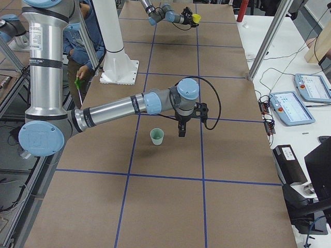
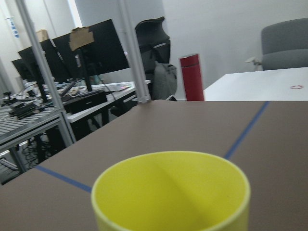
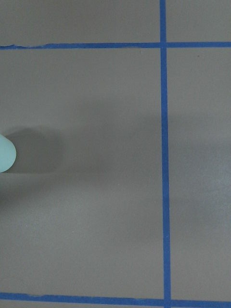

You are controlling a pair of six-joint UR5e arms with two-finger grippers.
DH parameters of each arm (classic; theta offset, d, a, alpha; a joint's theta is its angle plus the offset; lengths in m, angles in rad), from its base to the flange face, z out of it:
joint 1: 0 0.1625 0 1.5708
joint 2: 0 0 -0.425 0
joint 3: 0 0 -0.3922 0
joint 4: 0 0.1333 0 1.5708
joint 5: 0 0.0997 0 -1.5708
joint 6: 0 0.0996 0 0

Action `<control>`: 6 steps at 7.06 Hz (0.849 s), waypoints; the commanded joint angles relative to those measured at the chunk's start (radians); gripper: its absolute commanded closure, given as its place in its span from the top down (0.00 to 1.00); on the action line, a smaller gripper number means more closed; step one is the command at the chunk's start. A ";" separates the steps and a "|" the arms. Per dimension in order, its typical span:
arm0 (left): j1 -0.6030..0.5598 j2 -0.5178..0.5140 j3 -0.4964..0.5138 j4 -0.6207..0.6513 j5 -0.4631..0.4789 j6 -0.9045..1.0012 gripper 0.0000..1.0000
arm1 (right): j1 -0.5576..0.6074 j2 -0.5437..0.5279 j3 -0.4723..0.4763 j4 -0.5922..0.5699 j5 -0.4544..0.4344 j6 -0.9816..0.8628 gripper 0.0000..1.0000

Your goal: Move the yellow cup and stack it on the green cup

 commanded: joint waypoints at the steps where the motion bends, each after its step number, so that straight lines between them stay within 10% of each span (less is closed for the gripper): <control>1: 0.010 -0.235 0.153 -0.340 -0.088 0.330 0.00 | -0.010 0.054 -0.017 0.002 -0.055 -0.002 1.00; 6: 0.127 -0.484 0.178 -0.536 -0.314 0.746 0.00 | -0.209 0.257 -0.048 0.069 -0.129 0.004 1.00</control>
